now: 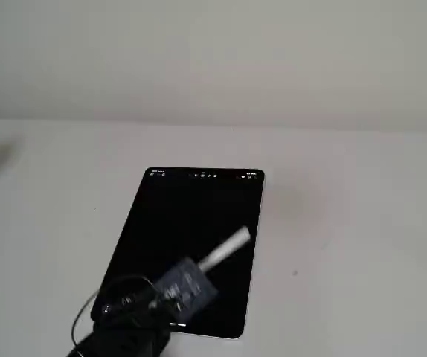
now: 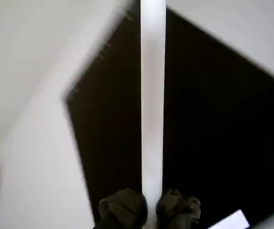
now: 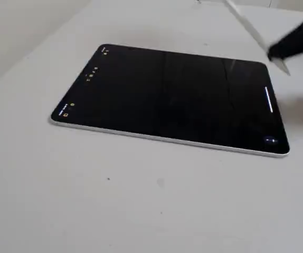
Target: Draw a circular shape on the ipad using the apple pencil
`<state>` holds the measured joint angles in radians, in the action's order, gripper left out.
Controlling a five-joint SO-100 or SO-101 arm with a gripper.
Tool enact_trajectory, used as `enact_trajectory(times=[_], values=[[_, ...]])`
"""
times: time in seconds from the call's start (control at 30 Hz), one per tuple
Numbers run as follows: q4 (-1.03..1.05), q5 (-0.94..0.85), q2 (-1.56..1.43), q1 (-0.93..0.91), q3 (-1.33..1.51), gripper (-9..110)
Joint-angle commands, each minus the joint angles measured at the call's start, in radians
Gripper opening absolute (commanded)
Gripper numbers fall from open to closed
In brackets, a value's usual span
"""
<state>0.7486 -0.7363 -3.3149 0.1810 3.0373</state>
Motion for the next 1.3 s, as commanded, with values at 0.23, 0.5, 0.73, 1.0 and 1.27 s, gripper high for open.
enact_trajectory(times=[0.23,0.5,0.73,1.0,1.27], values=[[-1.232,-0.296,0.638,0.067,0.054,0],[-1.87,-0.359,1.439,0.057,-0.209,0],[-2.146,-0.472,1.927,0.048,-0.488,0],[-2.33,-0.517,2.215,0.032,-0.641,0],[-2.266,-0.561,2.281,0.038,-0.684,0]])
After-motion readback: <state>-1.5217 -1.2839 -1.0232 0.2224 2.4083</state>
